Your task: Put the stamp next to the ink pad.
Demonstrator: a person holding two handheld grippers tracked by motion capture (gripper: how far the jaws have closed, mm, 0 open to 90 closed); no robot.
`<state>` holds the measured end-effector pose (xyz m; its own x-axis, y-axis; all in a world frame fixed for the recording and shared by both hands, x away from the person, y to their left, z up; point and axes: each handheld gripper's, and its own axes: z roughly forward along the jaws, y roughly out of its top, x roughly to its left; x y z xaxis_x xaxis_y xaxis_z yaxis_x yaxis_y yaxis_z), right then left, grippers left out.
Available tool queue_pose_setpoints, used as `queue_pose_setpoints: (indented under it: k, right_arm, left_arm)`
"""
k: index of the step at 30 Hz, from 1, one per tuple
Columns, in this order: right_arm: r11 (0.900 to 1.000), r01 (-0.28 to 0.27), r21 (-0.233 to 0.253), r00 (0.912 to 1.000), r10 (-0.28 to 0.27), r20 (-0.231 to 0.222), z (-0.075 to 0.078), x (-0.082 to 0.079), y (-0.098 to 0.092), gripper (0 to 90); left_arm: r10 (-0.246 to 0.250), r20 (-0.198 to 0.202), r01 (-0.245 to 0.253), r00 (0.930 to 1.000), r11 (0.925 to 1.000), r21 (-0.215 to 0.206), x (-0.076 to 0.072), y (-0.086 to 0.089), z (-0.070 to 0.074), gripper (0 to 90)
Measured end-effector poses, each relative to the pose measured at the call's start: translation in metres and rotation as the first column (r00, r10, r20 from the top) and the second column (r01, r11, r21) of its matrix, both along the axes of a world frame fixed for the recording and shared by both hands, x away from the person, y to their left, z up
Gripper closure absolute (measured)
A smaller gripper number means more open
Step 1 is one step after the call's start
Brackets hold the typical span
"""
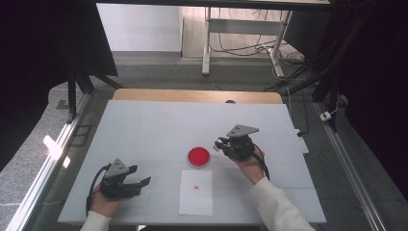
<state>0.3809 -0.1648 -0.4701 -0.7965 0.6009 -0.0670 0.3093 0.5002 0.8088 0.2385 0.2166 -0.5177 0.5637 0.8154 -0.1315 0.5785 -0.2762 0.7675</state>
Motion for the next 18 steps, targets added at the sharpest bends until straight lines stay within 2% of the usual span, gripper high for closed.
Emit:
queue_pose_setpoints:
  k: [7,10,17,18]
  right_arm:
    - [0.997,-0.006,-0.080,0.9995,0.004,-0.032,-0.013,0.004,0.007,75.2]
    - [0.996,-0.009,-0.088,0.9984,0.004,-0.057,-0.017,0.006,0.008,75.2]
    - [0.993,-0.009,-0.117,0.9971,0.000,-0.076,-0.023,0.009,0.009,75.0]
    - [0.994,-0.012,-0.107,0.9971,0.004,-0.076,-0.024,0.010,0.009,75.0]
  left_arm:
    - [0.000,0.001,0.000,1.0000,1.0000,0.009,0.000,-0.001,0.000,29.6]
    - [0.000,0.003,0.000,1.0000,1.0000,0.006,-0.001,-0.001,0.000,29.6]
    - [0.003,0.003,-0.003,1.0000,1.0000,0.009,-0.001,0.000,0.000,29.6]
    - [0.004,0.004,-0.004,1.0000,1.0000,0.009,-0.001,0.000,0.000,29.7]
